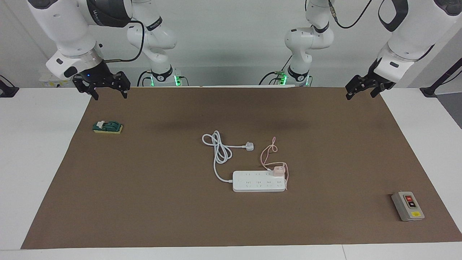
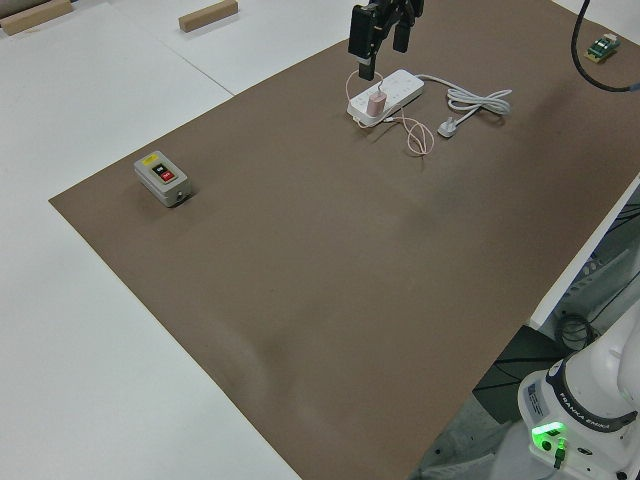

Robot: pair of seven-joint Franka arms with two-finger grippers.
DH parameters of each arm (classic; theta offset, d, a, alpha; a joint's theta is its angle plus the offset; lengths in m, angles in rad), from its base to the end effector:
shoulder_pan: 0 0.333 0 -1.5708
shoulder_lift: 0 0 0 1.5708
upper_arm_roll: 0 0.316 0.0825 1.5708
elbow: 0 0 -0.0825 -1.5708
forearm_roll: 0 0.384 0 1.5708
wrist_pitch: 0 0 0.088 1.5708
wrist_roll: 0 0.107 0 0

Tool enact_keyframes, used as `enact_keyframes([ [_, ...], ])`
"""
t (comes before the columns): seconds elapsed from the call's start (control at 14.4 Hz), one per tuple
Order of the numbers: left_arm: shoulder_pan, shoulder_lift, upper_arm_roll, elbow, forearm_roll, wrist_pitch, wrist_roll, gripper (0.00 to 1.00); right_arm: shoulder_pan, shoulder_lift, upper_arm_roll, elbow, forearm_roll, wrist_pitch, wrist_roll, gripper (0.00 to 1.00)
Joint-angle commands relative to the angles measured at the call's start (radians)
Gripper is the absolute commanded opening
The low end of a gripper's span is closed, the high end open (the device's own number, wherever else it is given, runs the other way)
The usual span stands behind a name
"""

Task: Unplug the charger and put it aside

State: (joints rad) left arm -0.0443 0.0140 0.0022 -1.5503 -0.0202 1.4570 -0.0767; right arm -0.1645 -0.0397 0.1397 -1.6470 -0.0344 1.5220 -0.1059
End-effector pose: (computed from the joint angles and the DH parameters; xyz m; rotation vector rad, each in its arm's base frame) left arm 0.5458 -0.0254 0.6170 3.1228 0.0521 -0.1693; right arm 0.5351 -0.0156 0.6062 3.1018 0.1250 -0.1369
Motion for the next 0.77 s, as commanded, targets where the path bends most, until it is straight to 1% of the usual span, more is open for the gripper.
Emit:
enact_keyframes([
  [0.0,-0.012,-0.003,0.015,0.001,-0.006,0.01,0.012,1.0,-0.01,-0.009,0.008,-0.002,0.014,-0.013,0.025,1.0],
  [0.7,-0.014,-0.003,0.015,-0.001,-0.006,0.01,0.012,1.0,-0.012,-0.009,0.005,0.0,0.025,-0.008,0.017,1.0],
])
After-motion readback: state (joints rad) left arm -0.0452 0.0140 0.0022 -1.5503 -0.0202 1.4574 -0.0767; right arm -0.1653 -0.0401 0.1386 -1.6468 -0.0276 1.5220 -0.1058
